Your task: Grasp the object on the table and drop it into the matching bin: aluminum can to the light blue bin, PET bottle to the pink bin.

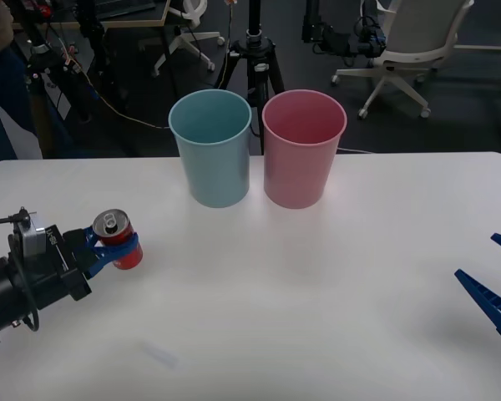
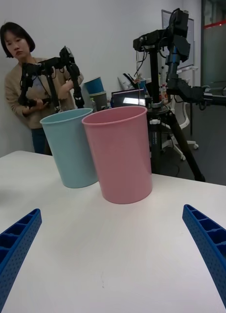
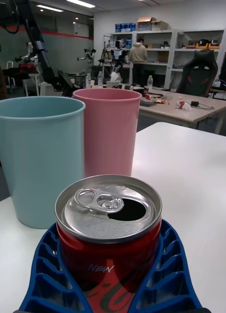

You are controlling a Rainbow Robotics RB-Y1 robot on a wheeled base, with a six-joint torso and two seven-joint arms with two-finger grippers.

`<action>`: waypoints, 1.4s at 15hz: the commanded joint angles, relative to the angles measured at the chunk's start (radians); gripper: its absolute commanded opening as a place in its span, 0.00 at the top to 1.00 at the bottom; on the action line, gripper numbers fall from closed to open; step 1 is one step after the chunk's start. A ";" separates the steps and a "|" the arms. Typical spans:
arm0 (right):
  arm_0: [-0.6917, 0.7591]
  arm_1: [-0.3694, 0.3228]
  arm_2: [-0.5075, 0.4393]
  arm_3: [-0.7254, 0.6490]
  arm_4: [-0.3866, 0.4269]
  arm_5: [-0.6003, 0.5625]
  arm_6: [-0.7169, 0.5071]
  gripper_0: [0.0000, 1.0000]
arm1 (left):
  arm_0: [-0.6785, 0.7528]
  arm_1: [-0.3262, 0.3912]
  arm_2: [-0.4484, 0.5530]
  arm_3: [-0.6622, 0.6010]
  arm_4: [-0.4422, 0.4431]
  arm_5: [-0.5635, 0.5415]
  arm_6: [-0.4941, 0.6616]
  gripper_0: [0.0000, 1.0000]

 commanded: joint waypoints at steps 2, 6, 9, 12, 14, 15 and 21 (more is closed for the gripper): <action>0.000 0.000 0.000 0.000 0.000 0.000 0.000 0.00 | -0.084 0.045 -0.002 0.000 0.022 0.040 0.030 1.00; 0.000 0.000 0.000 0.000 0.000 0.000 0.000 0.00 | -0.161 0.149 -0.109 -0.011 0.126 0.142 0.049 1.00; 0.000 0.000 0.000 0.000 0.000 0.000 0.000 0.00 | -0.165 0.210 -0.129 -0.069 0.157 0.195 0.073 1.00; 0.000 0.000 0.000 0.000 0.000 0.000 0.000 0.00 | -0.173 0.295 -0.163 -0.137 0.229 0.257 0.097 1.00; 0.000 0.000 0.000 0.000 0.000 0.000 0.000 0.00 | -0.197 0.327 -0.163 -0.176 0.243 0.301 0.119 1.00; 0.000 0.000 0.000 0.000 0.000 0.000 0.000 0.00 | -0.217 0.331 -0.166 -0.181 0.243 0.312 0.134 1.00; 0.000 0.000 0.000 0.000 0.000 0.000 0.000 0.00 | -0.420 0.404 -0.299 -0.160 0.243 0.453 0.261 1.00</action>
